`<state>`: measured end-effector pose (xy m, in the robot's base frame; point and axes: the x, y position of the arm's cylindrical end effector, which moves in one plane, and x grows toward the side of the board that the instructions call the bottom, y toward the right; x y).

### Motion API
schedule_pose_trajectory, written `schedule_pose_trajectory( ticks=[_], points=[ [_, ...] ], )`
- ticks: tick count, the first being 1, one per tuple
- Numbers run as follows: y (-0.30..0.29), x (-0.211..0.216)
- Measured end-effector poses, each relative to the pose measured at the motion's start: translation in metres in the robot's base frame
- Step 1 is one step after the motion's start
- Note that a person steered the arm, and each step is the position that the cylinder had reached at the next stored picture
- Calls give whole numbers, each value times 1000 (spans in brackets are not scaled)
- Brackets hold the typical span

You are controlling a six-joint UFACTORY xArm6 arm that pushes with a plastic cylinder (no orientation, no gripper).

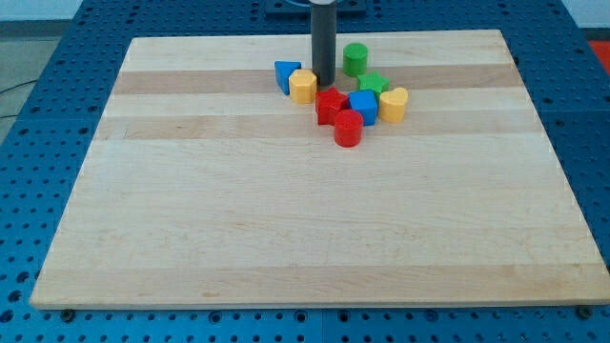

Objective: Push the yellow hexagon slightly towards the bottom of the board

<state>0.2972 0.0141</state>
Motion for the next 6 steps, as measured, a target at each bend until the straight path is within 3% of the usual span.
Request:
schedule_pose_trajectory(
  ticks=[1,2,3,5,6],
  points=[
    [-3,-16],
    [-77,-17],
    [-102,-5],
    [-43,-17],
    [-42,6]
  ],
)
